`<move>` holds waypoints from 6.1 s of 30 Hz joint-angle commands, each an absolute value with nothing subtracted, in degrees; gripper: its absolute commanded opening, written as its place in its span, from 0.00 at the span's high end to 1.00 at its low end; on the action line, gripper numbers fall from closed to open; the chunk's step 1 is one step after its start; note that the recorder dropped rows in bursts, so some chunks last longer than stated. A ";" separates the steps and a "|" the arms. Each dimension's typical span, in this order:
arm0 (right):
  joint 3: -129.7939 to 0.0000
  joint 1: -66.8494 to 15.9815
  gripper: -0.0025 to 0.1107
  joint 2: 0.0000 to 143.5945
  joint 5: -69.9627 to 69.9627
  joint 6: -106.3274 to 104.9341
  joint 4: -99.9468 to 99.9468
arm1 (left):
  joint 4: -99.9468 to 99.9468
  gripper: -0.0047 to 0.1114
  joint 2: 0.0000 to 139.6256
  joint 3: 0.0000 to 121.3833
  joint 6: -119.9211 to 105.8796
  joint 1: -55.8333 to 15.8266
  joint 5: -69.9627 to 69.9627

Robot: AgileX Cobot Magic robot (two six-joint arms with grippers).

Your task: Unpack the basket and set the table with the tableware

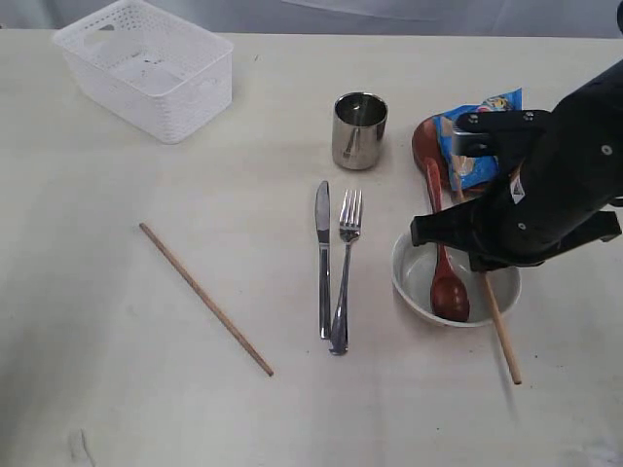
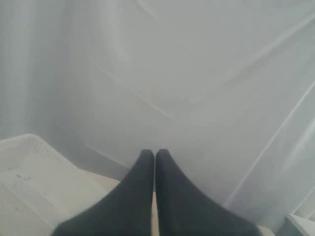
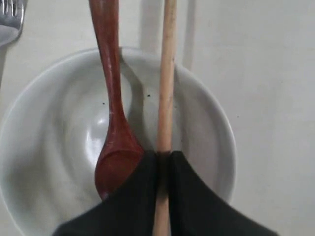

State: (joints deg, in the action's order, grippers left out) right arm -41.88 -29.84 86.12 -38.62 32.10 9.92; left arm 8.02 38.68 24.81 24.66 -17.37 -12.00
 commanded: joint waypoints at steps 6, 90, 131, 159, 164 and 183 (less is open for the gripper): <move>-41.89 -29.45 0.98 86.28 -36.27 33.14 10.41 | 7.88 0.95 38.41 24.60 24.88 -17.43 -11.75; -101.84 -59.51 0.94 133.18 -59.48 -0.50 0.38 | 7.61 0.95 35.82 24.60 23.63 -16.54 -14.04; -101.84 -51.41 0.98 129.51 -54.26 30.31 -14.40 | 8.17 0.95 27.68 24.60 21.71 -16.13 0.60; -101.84 -55.98 0.98 135.30 -54.54 113.00 5.69 | 8.17 0.95 27.65 24.60 21.71 -16.13 5.09; -101.94 -55.17 0.98 134.71 -50.87 88.49 9.34 | 8.17 0.95 27.65 24.60 21.71 -16.13 5.09; -101.81 -54.91 0.98 133.72 -49.57 79.14 14.54 | 8.17 0.95 27.65 24.60 21.71 -16.13 5.09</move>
